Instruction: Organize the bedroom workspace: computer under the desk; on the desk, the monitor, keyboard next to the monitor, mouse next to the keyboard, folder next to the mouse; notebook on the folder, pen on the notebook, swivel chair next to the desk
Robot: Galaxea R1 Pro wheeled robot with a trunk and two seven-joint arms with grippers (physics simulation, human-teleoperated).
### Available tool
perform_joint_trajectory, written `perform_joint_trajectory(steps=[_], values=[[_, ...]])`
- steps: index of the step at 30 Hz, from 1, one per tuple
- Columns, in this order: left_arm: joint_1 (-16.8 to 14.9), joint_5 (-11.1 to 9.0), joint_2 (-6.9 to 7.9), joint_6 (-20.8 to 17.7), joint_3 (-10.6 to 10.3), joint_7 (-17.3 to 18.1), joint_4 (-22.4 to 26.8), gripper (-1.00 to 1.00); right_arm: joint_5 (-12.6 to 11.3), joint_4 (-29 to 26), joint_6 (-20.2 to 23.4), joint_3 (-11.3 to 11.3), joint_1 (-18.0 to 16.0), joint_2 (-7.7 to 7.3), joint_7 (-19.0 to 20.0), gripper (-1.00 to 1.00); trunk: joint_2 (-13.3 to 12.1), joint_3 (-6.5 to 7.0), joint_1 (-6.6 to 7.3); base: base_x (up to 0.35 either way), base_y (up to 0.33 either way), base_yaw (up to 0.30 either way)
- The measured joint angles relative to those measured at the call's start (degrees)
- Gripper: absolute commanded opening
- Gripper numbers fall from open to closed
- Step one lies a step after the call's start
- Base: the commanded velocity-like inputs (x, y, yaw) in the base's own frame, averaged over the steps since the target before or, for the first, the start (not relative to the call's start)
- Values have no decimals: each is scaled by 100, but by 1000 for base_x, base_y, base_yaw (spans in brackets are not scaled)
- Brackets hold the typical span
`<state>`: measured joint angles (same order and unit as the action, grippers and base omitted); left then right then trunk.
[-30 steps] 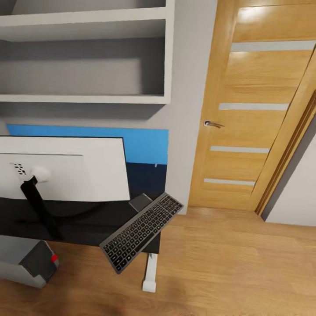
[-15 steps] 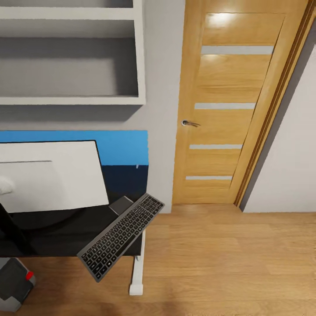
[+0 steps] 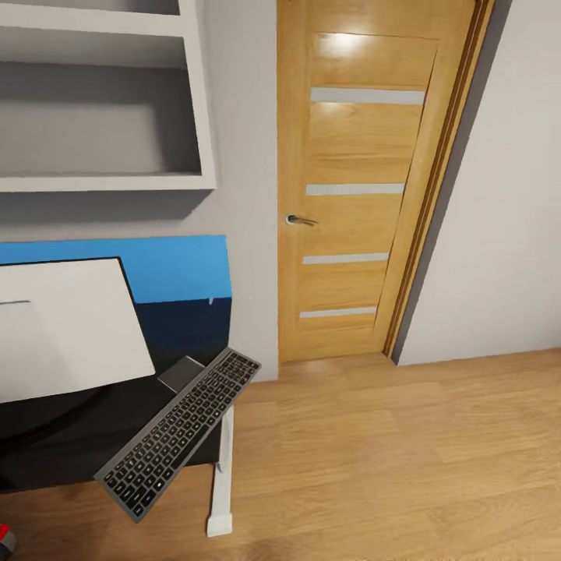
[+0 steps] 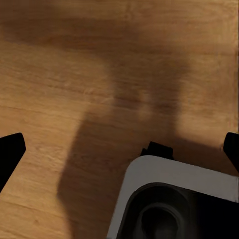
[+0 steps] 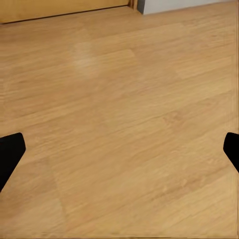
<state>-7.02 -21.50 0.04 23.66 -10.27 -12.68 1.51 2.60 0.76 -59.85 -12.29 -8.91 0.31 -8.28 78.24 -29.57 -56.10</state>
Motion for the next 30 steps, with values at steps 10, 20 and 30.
perform_joint_trajectory(steps=[10, 20, 30], values=[[9, 870, -178, 602, -38, 56, -25, 100, 54, 11, 0, -1, 1, 5, 13, 100, 0, 35, 0, 0, 0, -271], [10, 938, -227, 622, -34, 55, -27, 100, 56, 5, -1, -1, 1, 5, 13, 100, 0, 68, 0, 0, 0, -277], [10, 941, -231, 616, -35, 55, -27, 100, 57, -2, 15, 16, 1, -4, 13, 100, 0, 100, 0, 0, 0, -277]])
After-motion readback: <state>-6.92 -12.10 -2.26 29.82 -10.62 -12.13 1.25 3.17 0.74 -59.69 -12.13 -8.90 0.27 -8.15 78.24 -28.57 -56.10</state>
